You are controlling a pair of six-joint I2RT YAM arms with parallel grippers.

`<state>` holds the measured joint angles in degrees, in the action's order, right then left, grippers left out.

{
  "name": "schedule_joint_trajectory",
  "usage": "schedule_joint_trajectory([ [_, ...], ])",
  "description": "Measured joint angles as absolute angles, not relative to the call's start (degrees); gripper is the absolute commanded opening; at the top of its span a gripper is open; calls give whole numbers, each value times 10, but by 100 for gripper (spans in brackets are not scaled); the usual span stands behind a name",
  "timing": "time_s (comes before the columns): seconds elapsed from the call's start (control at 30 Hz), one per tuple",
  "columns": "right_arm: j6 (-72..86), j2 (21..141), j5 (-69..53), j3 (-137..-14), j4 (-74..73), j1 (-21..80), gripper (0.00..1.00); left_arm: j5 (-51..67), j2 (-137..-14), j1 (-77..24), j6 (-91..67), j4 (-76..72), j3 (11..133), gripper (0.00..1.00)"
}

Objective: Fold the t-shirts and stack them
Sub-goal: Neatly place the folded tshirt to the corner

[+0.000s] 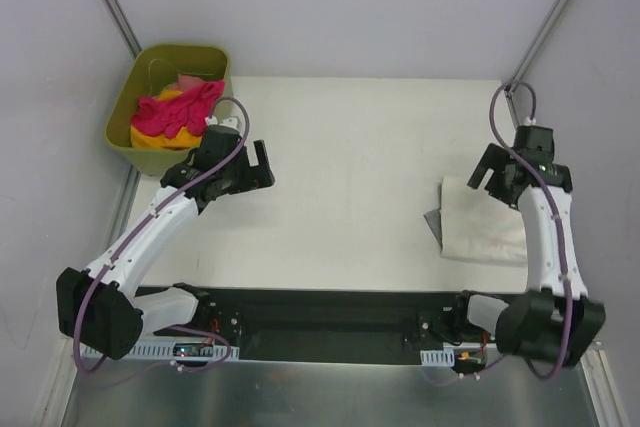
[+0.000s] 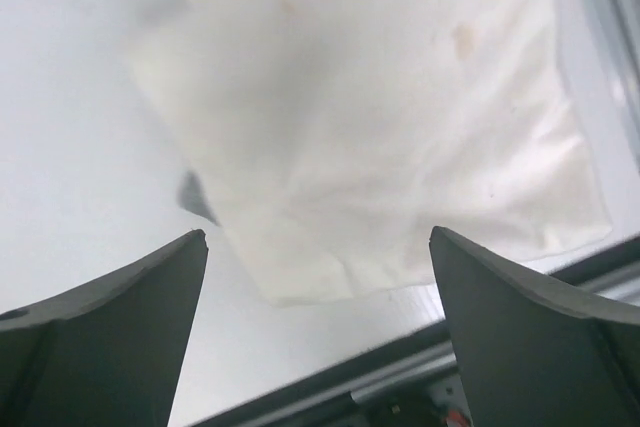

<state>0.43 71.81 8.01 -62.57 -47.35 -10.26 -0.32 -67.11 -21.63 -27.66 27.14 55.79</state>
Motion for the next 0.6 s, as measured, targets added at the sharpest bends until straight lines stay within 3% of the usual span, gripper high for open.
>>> schedule_joint_trajectory([
  [0.27,-7,446,7,-608,-378,-102,96,-86,-662,-209,-295,305,610,99],
  [0.6,-7,437,-9,-561,-354,-102,96,-110,-661,-201,-320,348,611,99],
])
